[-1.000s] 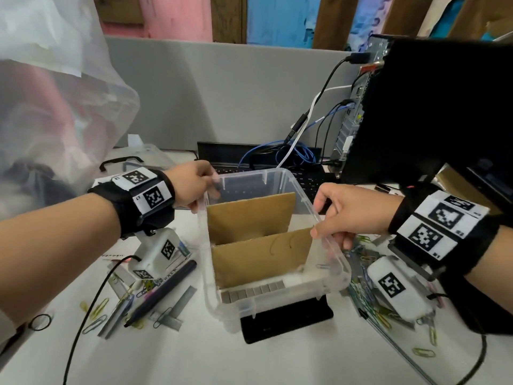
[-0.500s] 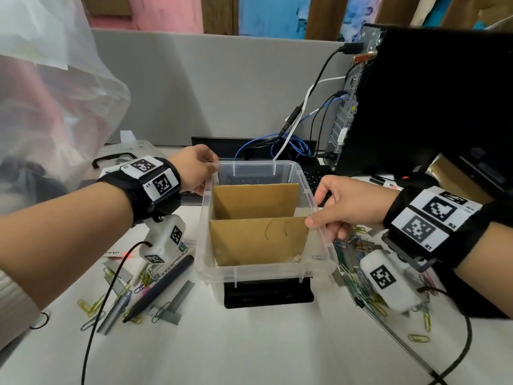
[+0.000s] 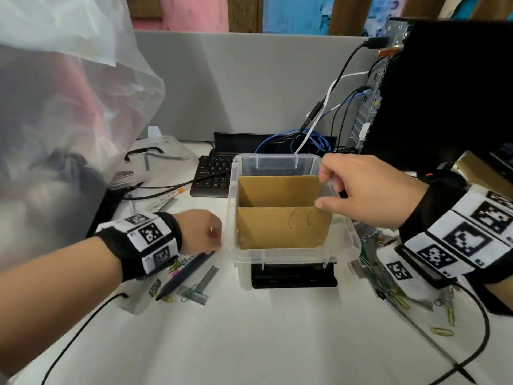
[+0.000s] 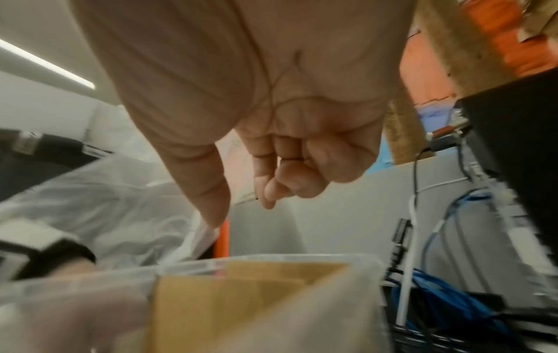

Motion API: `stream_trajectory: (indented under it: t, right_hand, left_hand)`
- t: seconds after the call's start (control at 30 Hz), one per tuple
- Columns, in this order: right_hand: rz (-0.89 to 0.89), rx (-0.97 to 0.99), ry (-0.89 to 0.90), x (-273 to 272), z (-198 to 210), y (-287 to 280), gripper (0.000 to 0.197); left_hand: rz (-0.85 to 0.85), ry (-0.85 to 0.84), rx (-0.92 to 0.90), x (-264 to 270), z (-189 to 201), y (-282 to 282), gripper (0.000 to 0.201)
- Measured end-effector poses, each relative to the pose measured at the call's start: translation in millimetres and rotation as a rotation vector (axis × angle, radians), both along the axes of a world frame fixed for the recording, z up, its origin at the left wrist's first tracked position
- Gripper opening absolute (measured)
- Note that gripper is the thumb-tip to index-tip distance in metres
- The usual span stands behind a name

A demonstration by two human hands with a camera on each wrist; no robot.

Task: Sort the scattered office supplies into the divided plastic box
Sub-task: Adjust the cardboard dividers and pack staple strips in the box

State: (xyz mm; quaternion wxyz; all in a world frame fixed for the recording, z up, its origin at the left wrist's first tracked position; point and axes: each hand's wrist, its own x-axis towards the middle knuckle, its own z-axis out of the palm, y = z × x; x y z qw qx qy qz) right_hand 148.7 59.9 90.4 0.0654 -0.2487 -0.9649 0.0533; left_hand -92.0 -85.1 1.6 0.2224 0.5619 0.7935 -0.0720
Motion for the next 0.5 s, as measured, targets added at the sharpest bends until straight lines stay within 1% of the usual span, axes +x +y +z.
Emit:
stream_trajectory:
  t: [0.03,0.07,0.1,0.17,0.27,0.43,0.47,0.5]
  right_hand:
    - [0.037,-0.014,0.035,-2,3,-9,0.025]
    - [0.072,-0.026,0.068,-4,6,-19,0.021]
    - [0.105,-0.035,0.102,-7,8,-29,0.018]
    - [0.156,-0.067,0.164,-15,11,-50,0.014]
    - [0.200,-0.129,0.186,-32,8,-75,0.010]
    - [0.265,-0.222,0.199,-54,-9,-110,0.008]
    - [0.277,-0.246,0.203,-56,-11,-116,0.006]
    - [0.291,-0.269,0.207,-58,-13,-121,0.004]
  left_hand:
    - [-0.011,0.018,-0.033,3,-6,-2,0.014]
    - [-0.017,0.045,-0.048,6,-11,-5,0.020]
    - [-0.008,0.067,-0.054,8,-16,-6,0.027]
    - [0.023,0.096,-0.045,10,-20,-6,0.034]
    - [0.038,0.109,-0.049,14,-22,-9,0.041]
    - [0.024,0.071,-0.102,17,-31,-13,0.032]
    - [0.036,0.048,-0.103,18,-31,-14,0.038]
    - [0.049,0.009,-0.053,18,-31,-15,0.052]
